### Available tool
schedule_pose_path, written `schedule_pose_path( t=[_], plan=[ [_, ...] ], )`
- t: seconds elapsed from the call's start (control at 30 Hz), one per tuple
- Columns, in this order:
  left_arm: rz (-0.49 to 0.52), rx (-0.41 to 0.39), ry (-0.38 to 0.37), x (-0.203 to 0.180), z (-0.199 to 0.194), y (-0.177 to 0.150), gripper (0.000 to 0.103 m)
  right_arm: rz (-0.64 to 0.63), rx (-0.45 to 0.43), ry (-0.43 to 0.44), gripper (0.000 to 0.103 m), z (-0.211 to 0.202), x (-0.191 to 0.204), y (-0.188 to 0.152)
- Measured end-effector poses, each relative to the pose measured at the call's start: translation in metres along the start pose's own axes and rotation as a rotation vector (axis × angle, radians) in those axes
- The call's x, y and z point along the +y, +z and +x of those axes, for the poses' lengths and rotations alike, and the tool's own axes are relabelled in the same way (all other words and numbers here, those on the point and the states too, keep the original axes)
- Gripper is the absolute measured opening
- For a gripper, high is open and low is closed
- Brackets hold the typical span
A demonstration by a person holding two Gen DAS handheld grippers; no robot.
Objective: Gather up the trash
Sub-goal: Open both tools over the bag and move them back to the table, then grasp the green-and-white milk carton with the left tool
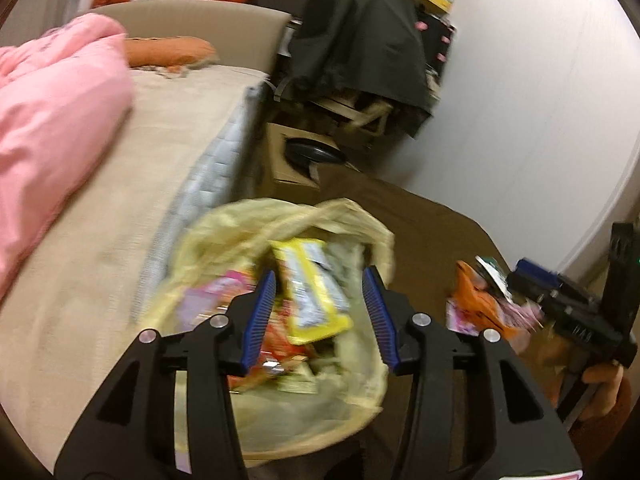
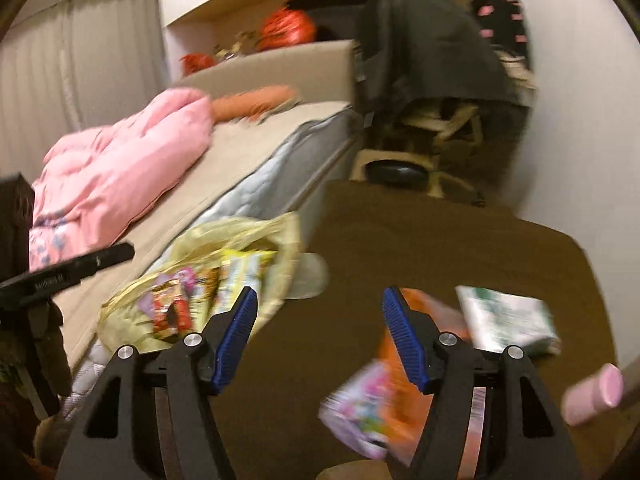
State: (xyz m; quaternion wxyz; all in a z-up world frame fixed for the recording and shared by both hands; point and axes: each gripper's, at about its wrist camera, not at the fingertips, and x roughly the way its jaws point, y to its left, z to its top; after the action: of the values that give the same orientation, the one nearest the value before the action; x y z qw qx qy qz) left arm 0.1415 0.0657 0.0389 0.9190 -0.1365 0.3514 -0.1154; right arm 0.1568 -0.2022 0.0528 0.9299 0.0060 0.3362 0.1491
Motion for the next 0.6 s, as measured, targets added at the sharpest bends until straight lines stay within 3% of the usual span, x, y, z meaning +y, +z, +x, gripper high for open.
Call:
schedule_pose_path(
  t=[0.13,0.2,0.33,0.6],
  plan=[
    [0.054,0.036,-0.068,-0.036,0.017,-0.009,0.045,0.077,-0.026,-0.083,0.062,-0.029,-0.047,-0.012],
    [0.081,0.060,-0.104,-0.055,0.026,-0.014,0.045,0.124,-0.019,-0.116,0.067,-0.040,-0.073,-0.021],
    [0.136,0.098,-0.158,-0.087,0.041,-0.024,0.045,0.191,-0.003,-0.113,0.067,-0.051,-0.111,-0.037],
    [0.188,0.148,-0.198,-0.123,0.064,-0.027,0.045,0.207,0.066,-0.176,0.068,-0.037,-0.135,-0.054]
  ],
)
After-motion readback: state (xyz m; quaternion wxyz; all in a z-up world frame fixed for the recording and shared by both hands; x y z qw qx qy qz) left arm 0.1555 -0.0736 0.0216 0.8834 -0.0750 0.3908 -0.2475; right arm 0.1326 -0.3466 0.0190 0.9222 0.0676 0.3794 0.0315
